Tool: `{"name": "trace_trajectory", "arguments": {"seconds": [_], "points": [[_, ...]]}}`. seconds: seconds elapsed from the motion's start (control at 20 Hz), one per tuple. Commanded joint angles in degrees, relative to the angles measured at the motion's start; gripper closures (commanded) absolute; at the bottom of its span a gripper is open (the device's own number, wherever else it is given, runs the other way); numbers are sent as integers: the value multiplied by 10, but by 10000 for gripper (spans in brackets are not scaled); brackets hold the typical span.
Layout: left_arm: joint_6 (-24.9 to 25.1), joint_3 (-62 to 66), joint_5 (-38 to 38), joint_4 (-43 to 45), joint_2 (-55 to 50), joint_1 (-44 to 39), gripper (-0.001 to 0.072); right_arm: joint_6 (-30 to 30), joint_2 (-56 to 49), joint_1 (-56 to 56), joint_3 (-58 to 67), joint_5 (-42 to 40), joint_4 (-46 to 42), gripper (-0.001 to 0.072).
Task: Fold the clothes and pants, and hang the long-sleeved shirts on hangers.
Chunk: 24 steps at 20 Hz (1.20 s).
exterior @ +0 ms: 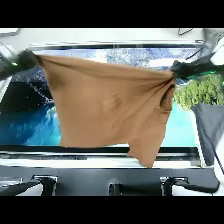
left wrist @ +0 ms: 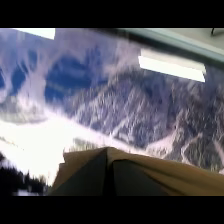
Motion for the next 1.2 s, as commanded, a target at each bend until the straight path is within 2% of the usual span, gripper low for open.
{"name": "trace_trajectory", "arguments": {"seconds": [0.0, 0.15, 0.2, 0.25, 0.3, 0.35, 0.45, 0.5, 0.55, 0.6, 0.65, 0.9, 1.05, 1.15], "points": [[0, -6, -66, -74, -89, -3, 682, 65, -116, 1, -16, -10, 124, 660], [-1, -6, -141, -74, -120, -5, 616, 64, -138, 0, -16, -14, 158, 658], [0, -6, -166, -74, -123, -1, 424, 64, -135, -5, -12, -11, 157, 596], [0, -3, -196, -72, -121, 8, 169, 58, -129, -16, -1, 1, 157, 418], [0, 9, -242, -58, -121, 27, 23, 29, -120, -33, 12, 23, 155, 227], [0, 28, -306, -30, -121, 54, 17, -5, -107, -57, 23, 56, 147, 118], [1, 47, -433, 19, -120, 121, 18, -27, -76, -119, 28, 145, 99, 112], [17, 42, -489, 28, -119, 157, 22, -39, -65, -150, 26, 192, 62, 114], [41, 26, -528, 28, -119, 188, 145, -53, -56, -174, 18, 235, 31, 114], [45, -4, -545, 28, -117, 217, 233, -66, -45, -195, 0, 272, 5, 114], [49, -41, -546, 25, -115, 238, 233, -73, -28, -210, -32, 286, -8, 113], [162, -236, -455, -61, -112, 265, 230, -93, 65, -224, -202, 247, 1, 114], [185, -287, -396, -100, -118, 257, 231, -93, 84, -224, -237, 239, 14, 118], [205, -298, -388, -115, -129, 248, 232, -93, 84, -224, -237, 242, 25, 158]]}}
